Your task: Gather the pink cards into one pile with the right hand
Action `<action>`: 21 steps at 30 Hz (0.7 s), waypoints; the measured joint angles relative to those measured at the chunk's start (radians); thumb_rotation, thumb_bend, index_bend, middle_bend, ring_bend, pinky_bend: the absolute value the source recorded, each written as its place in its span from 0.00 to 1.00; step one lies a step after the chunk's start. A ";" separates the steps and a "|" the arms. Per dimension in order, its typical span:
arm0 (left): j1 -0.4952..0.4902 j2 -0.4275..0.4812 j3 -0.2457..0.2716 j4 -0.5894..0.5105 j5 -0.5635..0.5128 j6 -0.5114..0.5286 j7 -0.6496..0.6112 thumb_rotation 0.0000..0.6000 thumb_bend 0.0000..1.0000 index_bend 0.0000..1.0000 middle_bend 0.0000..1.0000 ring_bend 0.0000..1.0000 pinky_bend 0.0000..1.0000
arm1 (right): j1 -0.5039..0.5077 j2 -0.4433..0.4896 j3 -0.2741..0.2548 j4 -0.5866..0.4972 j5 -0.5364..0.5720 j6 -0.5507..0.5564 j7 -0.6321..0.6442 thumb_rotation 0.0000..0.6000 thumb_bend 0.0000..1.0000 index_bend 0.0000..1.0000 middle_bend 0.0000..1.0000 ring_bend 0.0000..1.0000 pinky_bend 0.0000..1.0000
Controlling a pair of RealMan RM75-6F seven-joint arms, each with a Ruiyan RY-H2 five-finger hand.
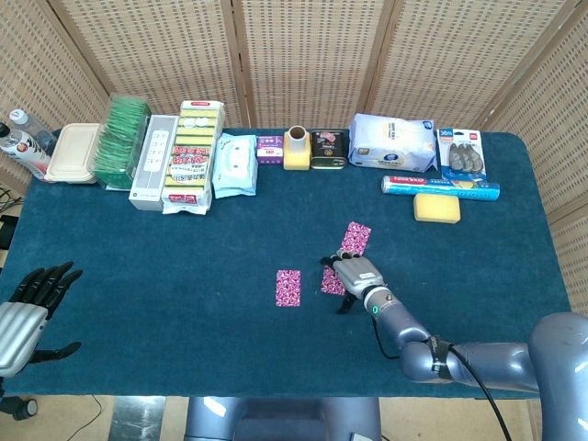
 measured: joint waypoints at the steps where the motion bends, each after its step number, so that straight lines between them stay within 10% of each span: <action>1: 0.000 0.000 0.000 0.000 0.000 0.000 -0.001 1.00 0.06 0.00 0.00 0.00 0.00 | 0.000 0.003 -0.004 -0.001 0.004 0.001 -0.002 1.00 0.00 0.11 0.18 0.04 0.02; 21: -0.002 -0.005 0.004 -0.008 0.002 -0.010 0.020 1.00 0.06 0.00 0.00 0.00 0.00 | -0.055 0.124 -0.079 -0.120 0.039 0.075 -0.023 1.00 0.00 0.11 0.19 0.04 0.04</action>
